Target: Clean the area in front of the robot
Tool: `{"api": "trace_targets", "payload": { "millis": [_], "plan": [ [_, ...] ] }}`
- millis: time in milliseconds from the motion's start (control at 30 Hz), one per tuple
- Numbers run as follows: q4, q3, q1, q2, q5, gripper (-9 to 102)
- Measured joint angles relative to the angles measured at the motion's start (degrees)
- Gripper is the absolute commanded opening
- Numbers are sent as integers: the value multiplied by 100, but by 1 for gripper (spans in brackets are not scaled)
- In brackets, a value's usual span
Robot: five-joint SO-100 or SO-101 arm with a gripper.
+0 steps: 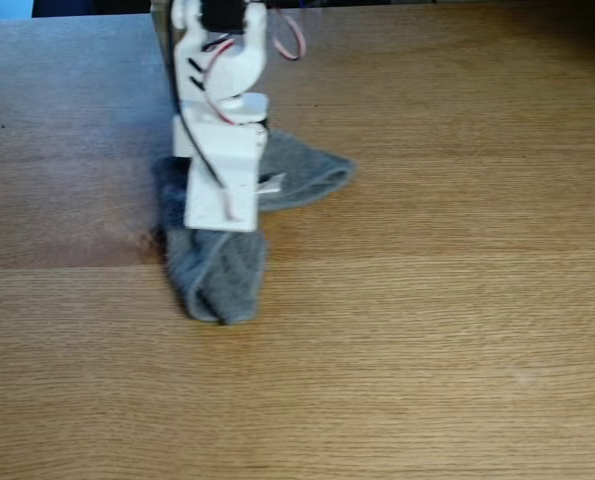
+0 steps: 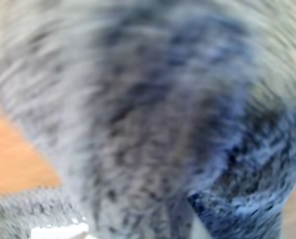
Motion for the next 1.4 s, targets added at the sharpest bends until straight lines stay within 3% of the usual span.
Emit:
{"api": "trace_targets", "payload": {
  "millis": [233,433,533,967,1100,1400],
  "plan": [
    [-2417,1037,-1107,229,-396,0],
    [-5212,1063,-861,-659,-1002,0],
    [-5687,782,-510,-1371,-1318,0],
    [-4975,-1863,650,-2953,-2268,0],
    [-3885,-2215,932,-2892,-2285,0],
    [-325,-1652,1705,-1397,-1503,0]
  ]
}}
